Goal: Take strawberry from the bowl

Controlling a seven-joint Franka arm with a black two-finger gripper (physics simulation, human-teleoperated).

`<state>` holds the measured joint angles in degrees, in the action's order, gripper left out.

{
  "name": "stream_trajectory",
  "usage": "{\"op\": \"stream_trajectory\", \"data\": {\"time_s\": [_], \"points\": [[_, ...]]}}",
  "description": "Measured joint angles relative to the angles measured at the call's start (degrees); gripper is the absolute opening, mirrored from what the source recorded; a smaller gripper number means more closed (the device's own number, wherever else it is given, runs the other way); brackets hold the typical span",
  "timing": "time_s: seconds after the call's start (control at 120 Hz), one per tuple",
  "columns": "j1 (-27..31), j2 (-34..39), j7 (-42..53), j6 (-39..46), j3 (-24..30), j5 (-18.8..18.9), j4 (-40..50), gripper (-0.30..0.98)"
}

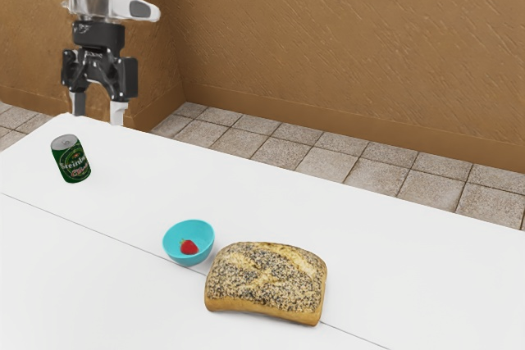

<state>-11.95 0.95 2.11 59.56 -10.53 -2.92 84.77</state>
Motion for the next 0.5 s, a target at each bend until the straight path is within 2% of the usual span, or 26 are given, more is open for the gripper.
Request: {"op": "stream_trajectory", "data": {"time_s": [0.108, 0.2, 0.275, 0.342, 0.5], "points": [[1.2, -1.8, 0.4, 9.8, 1.2, -0.9, -0.1, 0.69], [6.1, -5.7, 1.4, 14.2, 8.5, 2.2, -1.5, 0.69], [2.3, -5.3, 5.3, 17.2, 11.6, 3.4, 0.9, 0.68], [-3.3, -4.3, 10.8, 20.9, 9.5, 3.9, 4.4, 0.68], [0.6, -3.0, 24.1, 26.6, 14.7, 4.0, 9.1, 0.67]]}}
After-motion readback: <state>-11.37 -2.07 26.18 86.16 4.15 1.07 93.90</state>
